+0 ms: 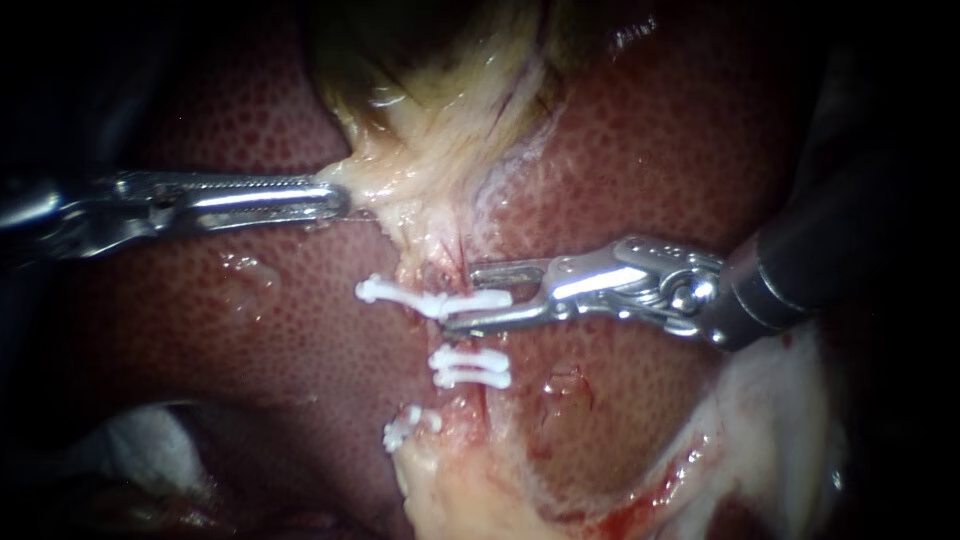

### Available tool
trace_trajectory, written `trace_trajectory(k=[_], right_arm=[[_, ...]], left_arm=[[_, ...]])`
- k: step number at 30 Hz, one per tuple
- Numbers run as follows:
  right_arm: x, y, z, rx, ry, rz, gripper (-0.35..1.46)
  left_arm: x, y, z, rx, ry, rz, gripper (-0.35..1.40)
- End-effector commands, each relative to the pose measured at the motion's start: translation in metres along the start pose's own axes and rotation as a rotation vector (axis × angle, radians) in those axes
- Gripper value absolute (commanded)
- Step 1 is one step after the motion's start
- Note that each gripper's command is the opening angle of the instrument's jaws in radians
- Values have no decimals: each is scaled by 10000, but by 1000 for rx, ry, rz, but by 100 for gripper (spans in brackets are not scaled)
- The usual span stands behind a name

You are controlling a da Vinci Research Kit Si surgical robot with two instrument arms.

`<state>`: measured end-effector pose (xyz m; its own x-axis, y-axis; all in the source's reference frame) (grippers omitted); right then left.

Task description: Going back third clip right tube

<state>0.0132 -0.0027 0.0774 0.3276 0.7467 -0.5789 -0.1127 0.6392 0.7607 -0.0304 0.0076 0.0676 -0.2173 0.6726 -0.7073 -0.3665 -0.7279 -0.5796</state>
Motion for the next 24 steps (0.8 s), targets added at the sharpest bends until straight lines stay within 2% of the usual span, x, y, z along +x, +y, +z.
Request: trace_trajectory(k=[1,8,13,17,24], right_arm=[[0,-3,-4,6,-2,-7,49],[-4,-15,-33,31,-11,-87,49],[2,-25,-75,58,-15,-180,49],[9,-39,-104,80,-18,-217,49],[25,-53,-127,97,-19,-259,49]], left_arm=[[0,0,-1,0,0,0,-35],[0,-1,-2,3,0,0,-35],[0,-2,-3,2,0,0,-35],[0,-3,-3,2,0,0,-35],[0,-4,-3,5,0,0,-35]])
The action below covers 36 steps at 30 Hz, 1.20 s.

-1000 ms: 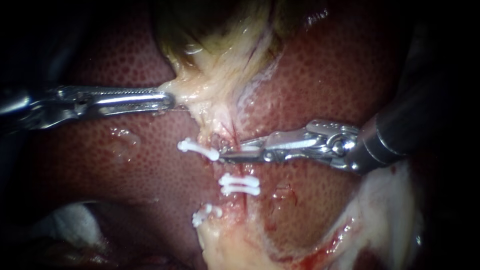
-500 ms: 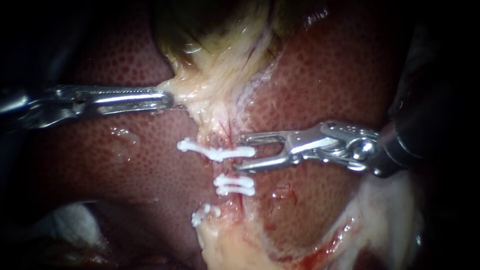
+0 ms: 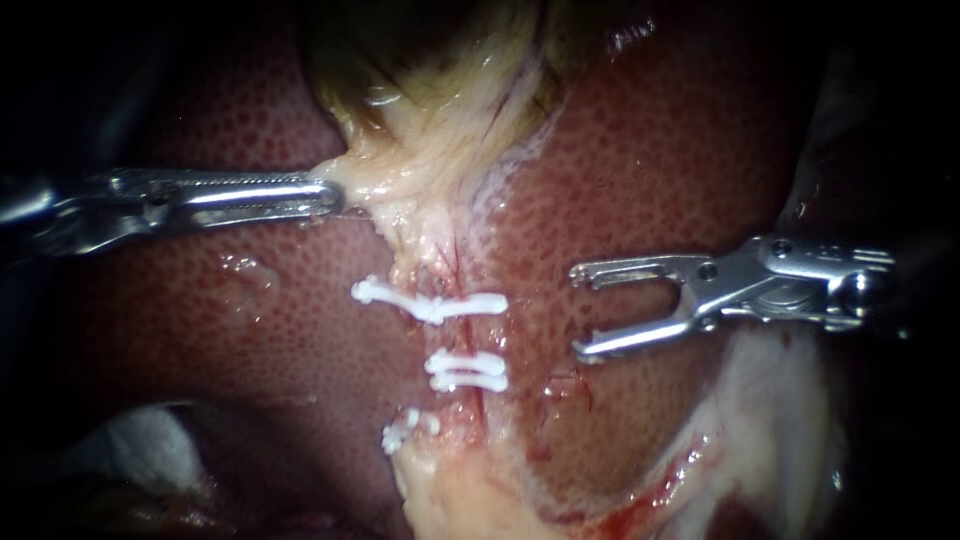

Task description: Going back third clip right tube

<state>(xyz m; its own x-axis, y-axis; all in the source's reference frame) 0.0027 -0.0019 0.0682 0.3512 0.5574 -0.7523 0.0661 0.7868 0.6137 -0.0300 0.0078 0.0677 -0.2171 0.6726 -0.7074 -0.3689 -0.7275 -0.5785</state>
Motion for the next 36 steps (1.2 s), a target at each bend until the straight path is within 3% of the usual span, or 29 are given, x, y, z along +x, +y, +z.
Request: trace_trajectory(k=[1,8,15,21,36], right_arm=[[1,0,-1,2,0,0,49],[2,-1,-2,2,0,0,49],[1,-1,-2,2,0,0,49],[1,-1,-2,2,0,0,49],[1,-2,-1,2,0,0,50]], left_arm=[[-1,0,1,2,0,0,-35],[-7,-1,14,12,2,3,-35],[-20,-4,52,4,7,10,-35],[-37,-6,87,-13,-9,26,-35],[-40,-4,93,-20,-12,22,-35]])
